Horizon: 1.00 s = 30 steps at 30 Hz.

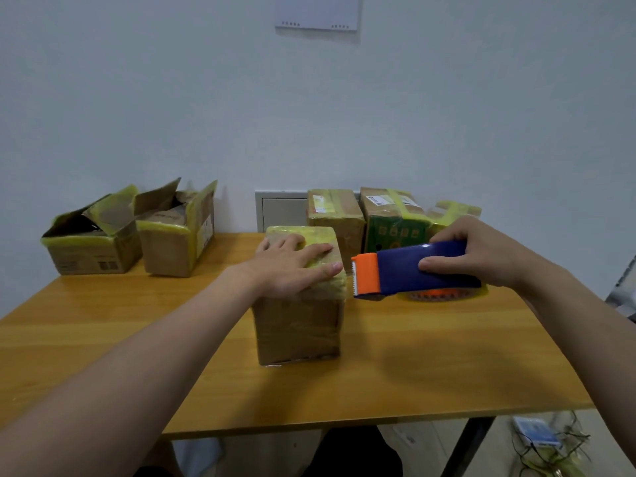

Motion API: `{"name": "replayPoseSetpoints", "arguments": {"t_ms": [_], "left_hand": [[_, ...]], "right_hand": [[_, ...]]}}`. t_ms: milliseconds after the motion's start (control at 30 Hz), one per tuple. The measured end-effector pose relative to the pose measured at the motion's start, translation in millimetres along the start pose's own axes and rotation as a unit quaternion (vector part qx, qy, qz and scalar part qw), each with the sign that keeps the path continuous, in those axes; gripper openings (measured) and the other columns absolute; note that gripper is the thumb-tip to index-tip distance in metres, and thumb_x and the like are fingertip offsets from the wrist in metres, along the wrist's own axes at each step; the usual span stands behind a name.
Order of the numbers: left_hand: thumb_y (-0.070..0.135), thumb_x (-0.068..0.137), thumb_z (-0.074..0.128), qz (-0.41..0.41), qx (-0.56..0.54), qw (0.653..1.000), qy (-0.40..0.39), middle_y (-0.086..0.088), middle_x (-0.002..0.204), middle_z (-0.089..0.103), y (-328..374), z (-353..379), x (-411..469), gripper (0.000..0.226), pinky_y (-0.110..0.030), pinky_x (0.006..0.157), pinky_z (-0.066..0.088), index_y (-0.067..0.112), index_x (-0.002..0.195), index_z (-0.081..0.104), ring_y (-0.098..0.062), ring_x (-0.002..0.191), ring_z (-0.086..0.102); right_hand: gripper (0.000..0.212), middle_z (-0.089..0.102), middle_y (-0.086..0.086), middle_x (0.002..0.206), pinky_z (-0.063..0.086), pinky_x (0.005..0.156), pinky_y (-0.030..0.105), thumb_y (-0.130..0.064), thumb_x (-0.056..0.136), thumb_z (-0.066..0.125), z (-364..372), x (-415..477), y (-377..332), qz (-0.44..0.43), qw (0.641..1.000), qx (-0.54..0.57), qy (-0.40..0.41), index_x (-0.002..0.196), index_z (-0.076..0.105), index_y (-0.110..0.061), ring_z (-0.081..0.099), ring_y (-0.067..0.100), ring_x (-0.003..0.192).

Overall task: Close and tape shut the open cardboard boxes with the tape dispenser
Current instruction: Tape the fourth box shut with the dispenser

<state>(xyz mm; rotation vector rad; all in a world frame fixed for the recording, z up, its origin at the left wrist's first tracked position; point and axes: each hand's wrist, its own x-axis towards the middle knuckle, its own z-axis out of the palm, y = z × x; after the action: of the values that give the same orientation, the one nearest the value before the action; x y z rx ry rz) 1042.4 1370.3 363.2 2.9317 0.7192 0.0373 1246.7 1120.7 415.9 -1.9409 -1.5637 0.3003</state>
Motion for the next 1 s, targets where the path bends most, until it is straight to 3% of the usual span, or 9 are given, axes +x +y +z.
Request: {"name": "replayPoseSetpoints", "arguments": {"t_ms": [233, 433, 533, 633, 767, 867, 1000], "left_hand": [[0.089, 0.08, 0.008, -0.002, -0.001, 1.0, 0.002, -0.004, 0.172, 0.014, 2, 0, -1, 0.086, -0.055, 0.126, 0.0, 0.055, 0.159, 0.01, -0.031, 0.159, 0.007], [0.091, 0.079, 0.006, -0.001, 0.001, 1.0, 0.001, -0.004, 0.172, 0.014, 1, 0, 0, 0.087, -0.056, 0.126, 0.0, 0.056, 0.159, 0.01, -0.031, 0.159, 0.007], [0.09, 0.08, 0.007, 0.0, -0.001, 1.0, 0.002, -0.004, 0.171, 0.015, 1, 1, 1, 0.087, -0.057, 0.127, 0.0, 0.056, 0.159, 0.01, -0.031, 0.159, 0.007], [0.091, 0.079, 0.007, -0.002, -0.001, 1.0, 0.001, -0.004, 0.172, 0.014, 0, 0, 0, 0.087, -0.057, 0.127, 0.0, 0.056, 0.159, 0.01, -0.031, 0.159, 0.006], [0.091, 0.078, 0.007, -0.003, 0.001, 1.0, -0.001, -0.005, 0.172, 0.014, 3, 1, 0, 0.088, -0.058, 0.127, 0.001, 0.055, 0.159, 0.01, -0.031, 0.159, 0.007], [0.091, 0.079, 0.008, -0.004, -0.001, 1.0, -0.001, -0.005, 0.172, 0.014, 2, 1, 0, 0.088, -0.058, 0.127, 0.002, 0.055, 0.159, 0.01, -0.031, 0.159, 0.007], [0.09, 0.079, 0.007, -0.001, 0.001, 1.0, 0.003, -0.006, 0.172, 0.014, 2, 1, 1, 0.089, -0.058, 0.127, 0.002, 0.054, 0.16, 0.01, -0.031, 0.159, 0.008]], "right_hand": [[0.08, 0.069, 0.014, 0.071, 0.048, 0.064, 0.045, -0.09, 0.061, 0.065, -1, -2, 8, 0.007, 1.0, 0.013, 0.002, 0.072, 0.072, -0.011, 0.064, 0.037, 0.065], [0.046, 0.069, 0.008, 0.066, 0.044, 0.06, 0.033, -0.064, 0.069, 0.073, -3, -7, 7, 0.024, 0.999, 0.026, 0.014, 0.065, 0.072, -0.018, 0.063, 0.017, 0.055], [0.041, 0.074, -0.002, 0.074, 0.046, 0.061, 0.027, -0.059, 0.072, 0.071, -6, -5, -7, 0.043, 0.999, 0.007, -0.001, 0.077, 0.072, -0.019, 0.069, 0.011, 0.064], [0.052, 0.076, -0.009, 0.082, 0.055, 0.064, 0.029, -0.069, 0.071, 0.076, -5, -1, -28, 0.062, 0.997, -0.048, -0.016, 0.093, 0.072, -0.022, 0.073, 0.009, 0.077], [0.049, 0.073, -0.002, 0.078, 0.062, 0.069, 0.039, -0.068, 0.079, 0.068, 9, 6, -63, 0.071, 0.975, -0.21, 0.007, 0.089, 0.071, -0.019, 0.071, 0.017, 0.072], [0.048, 0.069, -0.004, 0.073, 0.061, 0.068, 0.036, -0.069, 0.082, 0.064, 24, 12, -90, 0.082, 0.941, -0.327, 0.04, 0.083, 0.064, -0.021, 0.066, 0.015, 0.07], [0.044, 0.064, -0.004, 0.078, 0.057, 0.069, 0.035, -0.065, 0.079, 0.066, 34, 15, -111, 0.106, 0.922, -0.365, 0.076, 0.084, 0.055, -0.023, 0.06, 0.016, 0.074]]}}
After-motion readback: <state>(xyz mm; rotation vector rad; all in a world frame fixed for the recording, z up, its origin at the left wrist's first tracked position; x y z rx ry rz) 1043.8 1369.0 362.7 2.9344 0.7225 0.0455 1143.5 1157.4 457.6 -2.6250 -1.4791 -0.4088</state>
